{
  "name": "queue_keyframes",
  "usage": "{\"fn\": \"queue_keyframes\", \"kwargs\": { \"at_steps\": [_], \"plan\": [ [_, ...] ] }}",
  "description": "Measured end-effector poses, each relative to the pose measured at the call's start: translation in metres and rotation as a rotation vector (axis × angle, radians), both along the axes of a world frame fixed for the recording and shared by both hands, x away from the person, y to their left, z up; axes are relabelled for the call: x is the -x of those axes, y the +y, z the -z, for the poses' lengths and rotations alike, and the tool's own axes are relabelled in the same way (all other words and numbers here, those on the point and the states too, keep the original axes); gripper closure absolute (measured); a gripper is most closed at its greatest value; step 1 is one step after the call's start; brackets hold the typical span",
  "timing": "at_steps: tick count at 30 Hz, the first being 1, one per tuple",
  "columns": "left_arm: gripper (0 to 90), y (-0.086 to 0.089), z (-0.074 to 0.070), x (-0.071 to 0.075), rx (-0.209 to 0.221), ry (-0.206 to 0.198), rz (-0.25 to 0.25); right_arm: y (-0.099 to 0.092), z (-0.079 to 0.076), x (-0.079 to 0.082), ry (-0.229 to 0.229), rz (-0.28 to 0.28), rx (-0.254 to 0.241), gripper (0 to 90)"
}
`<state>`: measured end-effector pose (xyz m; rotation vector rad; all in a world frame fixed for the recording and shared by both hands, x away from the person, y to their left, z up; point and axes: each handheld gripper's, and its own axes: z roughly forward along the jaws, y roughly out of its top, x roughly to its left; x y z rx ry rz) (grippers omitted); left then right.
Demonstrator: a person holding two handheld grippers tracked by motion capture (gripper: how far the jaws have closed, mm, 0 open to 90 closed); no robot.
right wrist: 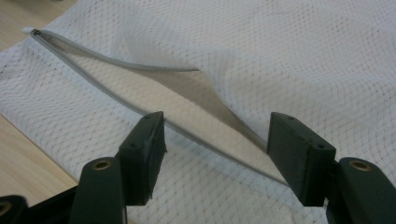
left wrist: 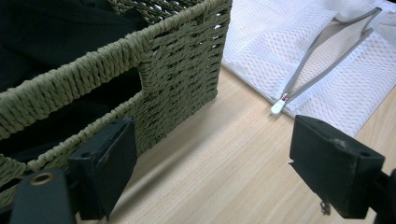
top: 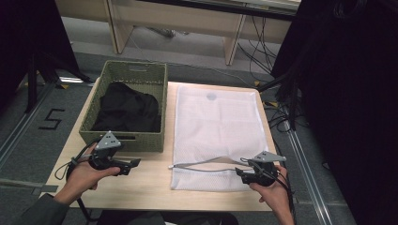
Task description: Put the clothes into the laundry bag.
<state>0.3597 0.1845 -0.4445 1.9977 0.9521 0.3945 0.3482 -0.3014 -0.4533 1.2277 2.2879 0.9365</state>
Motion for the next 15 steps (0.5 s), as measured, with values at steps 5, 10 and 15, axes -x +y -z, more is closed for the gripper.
{"fn": "queue_keyframes", "kwargs": {
  "at_steps": [5,10,15],
  "plan": [
    [15.1,-0.0006,-0.0001,-0.0001,0.004,0.003,0.002,0.0004,0.0015,-0.0010,-0.015,-0.005,-0.003,38.3],
    [15.1,-0.0003,-0.0002,0.0000,0.004,0.003,0.002,-0.0007,0.0016,-0.0029,-0.032,-0.016,0.008,38.3],
    [15.1,-0.0002,0.0000,0.0001,0.005,0.004,0.000,-0.0003,0.0010,-0.0028,-0.022,-0.013,0.012,38.3]
  ]
}}
